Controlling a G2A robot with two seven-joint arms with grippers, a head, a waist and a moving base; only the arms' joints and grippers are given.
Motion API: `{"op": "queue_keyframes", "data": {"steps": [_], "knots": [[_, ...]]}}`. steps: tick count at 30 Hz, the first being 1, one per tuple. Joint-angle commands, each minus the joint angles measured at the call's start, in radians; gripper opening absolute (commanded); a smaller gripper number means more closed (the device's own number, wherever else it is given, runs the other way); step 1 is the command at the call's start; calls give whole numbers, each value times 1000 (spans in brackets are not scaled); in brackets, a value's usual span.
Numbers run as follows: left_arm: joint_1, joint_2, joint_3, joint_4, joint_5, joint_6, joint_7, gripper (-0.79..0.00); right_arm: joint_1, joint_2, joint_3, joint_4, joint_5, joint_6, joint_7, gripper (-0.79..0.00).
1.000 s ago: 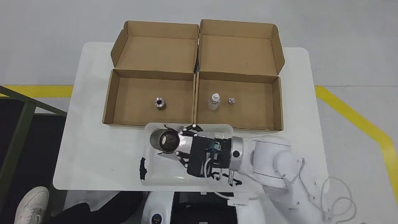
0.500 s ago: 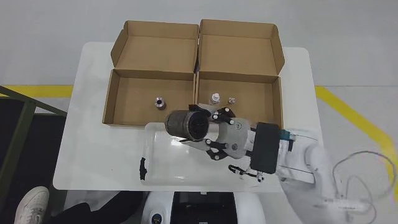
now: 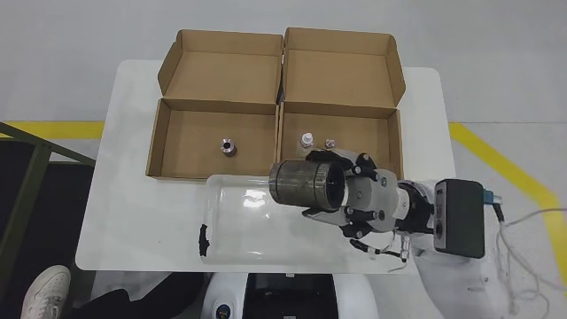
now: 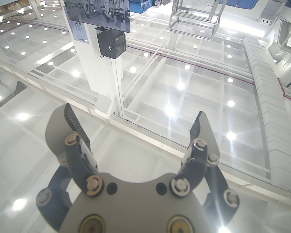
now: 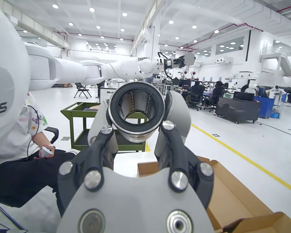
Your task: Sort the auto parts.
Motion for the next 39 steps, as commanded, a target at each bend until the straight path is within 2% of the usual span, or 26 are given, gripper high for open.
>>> {"op": "queue_keyframes", "data": {"steps": [1, 10, 15, 28, 39], "knots": [[0, 0, 0, 0, 0, 0, 0, 0, 4, 1, 0, 6, 11, -7, -4, -785], [0, 0, 0, 0, 0, 0, 0, 0, 29, 6, -1, 26, 34, -27, -8, -785], [0, 0, 0, 0, 0, 0, 0, 0, 64, 9, -26, 56, 25, -14, 44, -785], [0, 0, 0, 0, 0, 0, 0, 0, 219, -4, -203, 206, -55, 172, 267, -785], [0, 0, 0, 0, 0, 0, 0, 0, 341, -30, -336, 396, -104, 295, 343, -785]]}}
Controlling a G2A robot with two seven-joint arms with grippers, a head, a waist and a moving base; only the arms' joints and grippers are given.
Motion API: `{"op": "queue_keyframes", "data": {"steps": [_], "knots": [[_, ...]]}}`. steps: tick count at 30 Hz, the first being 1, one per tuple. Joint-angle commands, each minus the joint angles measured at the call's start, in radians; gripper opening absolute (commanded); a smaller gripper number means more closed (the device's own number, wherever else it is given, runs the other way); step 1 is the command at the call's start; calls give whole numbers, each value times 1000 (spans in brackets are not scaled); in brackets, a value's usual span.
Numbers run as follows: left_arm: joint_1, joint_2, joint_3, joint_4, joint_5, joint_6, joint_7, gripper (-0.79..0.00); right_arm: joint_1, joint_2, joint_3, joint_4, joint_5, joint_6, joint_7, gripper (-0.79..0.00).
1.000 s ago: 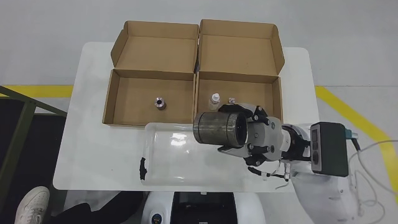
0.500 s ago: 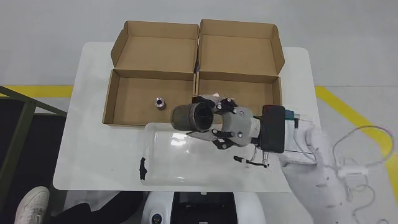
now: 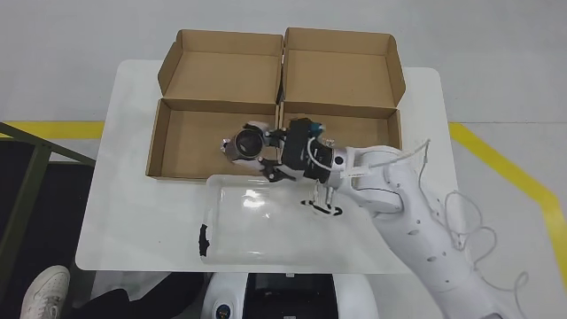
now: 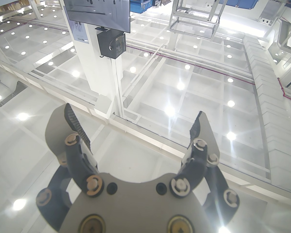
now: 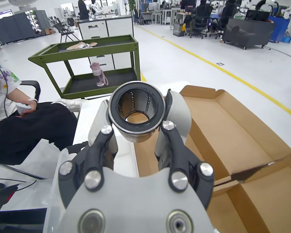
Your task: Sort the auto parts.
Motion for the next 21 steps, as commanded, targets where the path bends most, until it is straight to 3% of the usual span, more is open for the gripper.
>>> {"op": "queue_keyframes", "data": {"steps": [1, 21], "knots": [[0, 0, 0, 0, 0, 0, 0, 0, 16, -4, -16, 21, -12, 20, 14, -785], [0, 0, 0, 0, 0, 0, 0, 0, 225, -92, -236, 323, -146, 330, 155, -785]]}}
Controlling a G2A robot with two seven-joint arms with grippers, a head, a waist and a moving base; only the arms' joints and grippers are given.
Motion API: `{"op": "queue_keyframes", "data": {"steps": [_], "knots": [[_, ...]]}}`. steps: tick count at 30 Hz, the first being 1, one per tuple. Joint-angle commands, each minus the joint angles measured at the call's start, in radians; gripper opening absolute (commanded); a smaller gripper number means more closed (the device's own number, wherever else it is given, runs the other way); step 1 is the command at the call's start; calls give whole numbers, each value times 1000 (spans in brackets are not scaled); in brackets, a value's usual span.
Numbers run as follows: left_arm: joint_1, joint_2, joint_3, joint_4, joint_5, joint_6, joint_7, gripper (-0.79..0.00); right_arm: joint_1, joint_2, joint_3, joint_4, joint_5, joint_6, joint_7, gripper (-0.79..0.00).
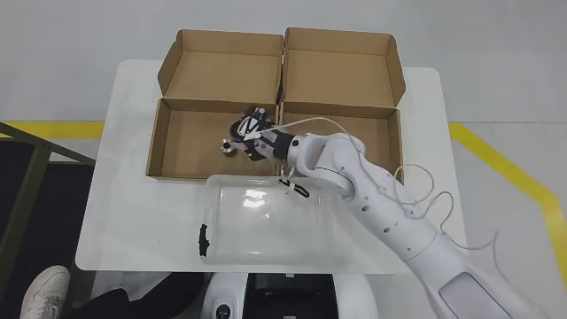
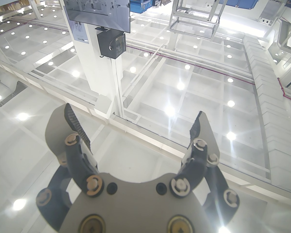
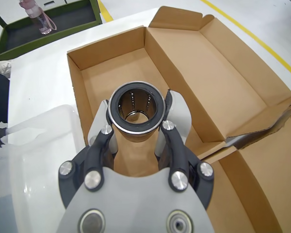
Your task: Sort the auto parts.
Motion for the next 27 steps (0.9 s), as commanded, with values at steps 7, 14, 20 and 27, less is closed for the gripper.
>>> {"op": "queue_keyframes", "data": {"steps": [7, 14, 20, 27], "knots": [[0, 0, 0, 0, 0, 0, 0, 0, 45, -27, -36, 43, -31, 95, 112, -785], [0, 0, 0, 0, 0, 0, 0, 0, 79, -55, -65, 105, -5, 120, 182, -785], [0, 0, 0, 0, 0, 0, 0, 0, 112, -77, -86, 162, 3, 112, 202, -785], [0, 0, 0, 0, 0, 0, 0, 0, 150, -104, -110, 225, 16, 98, 219, -745]]}}
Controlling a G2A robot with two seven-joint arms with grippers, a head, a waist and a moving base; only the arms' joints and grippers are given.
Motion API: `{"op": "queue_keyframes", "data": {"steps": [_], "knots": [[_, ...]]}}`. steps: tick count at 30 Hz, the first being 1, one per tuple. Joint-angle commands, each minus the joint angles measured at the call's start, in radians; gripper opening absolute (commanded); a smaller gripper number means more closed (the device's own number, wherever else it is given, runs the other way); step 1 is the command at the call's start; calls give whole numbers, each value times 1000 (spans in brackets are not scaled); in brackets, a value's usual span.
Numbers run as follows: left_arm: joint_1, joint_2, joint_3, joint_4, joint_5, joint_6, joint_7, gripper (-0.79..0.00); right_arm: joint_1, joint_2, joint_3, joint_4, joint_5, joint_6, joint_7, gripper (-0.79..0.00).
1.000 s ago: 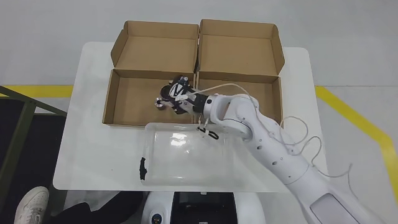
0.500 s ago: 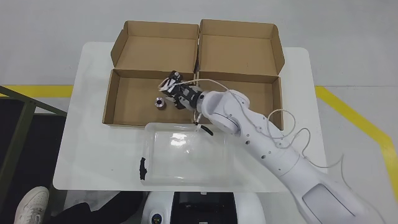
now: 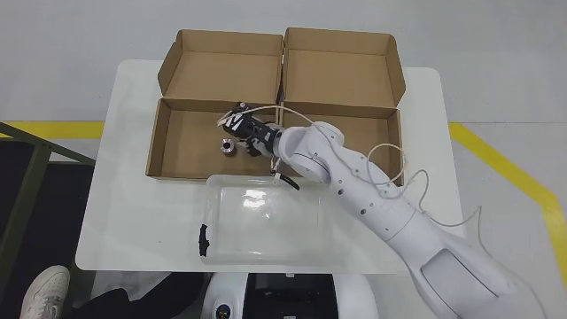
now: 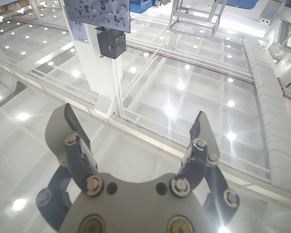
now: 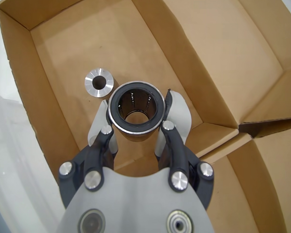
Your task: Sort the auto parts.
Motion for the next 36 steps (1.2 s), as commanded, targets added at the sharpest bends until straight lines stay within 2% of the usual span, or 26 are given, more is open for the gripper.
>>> {"op": "queue_keyframes", "data": {"steps": [1, 2, 3, 7, 9, 10, 11, 20, 26, 36], "knots": [[0, 0, 0, 0, 0, 0, 0, 0, 9, -7, -6, 18, 1, -3, 0, -720], [0, 0, 0, 0, 0, 0, 0, 0, 13, -11, -9, 26, 2, -6, -1, -656], [0, 0, 0, 0, 0, 0, 0, 0, 17, -14, -11, 35, 4, -8, -1, -640], [0, 0, 0, 0, 0, 0, 0, 0, 29, -27, -19, 68, 10, -20, 7, -462], [0, 0, 0, 0, 0, 0, 0, 0, 33, -32, -21, 80, 10, -24, 5, -406], [0, 0, 0, 0, 0, 0, 0, 0, 34, -34, -21, 84, 10, -26, 2, -342], [0, 0, 0, 0, 0, 0, 0, 0, 34, -36, -21, 86, 10, -27, 1, 0], [0, 0, 0, 0, 0, 0, 0, 0, 2, -32, 6, 32, -26, -46, -39, 0], [0, 0, 0, 0, 0, 0, 0, 0, -66, -8, 40, -96, -80, -124, -118, 0], [0, 0, 0, 0, 0, 0, 0, 0, -170, 28, 123, -301, -112, -192, -121, 0]]}}
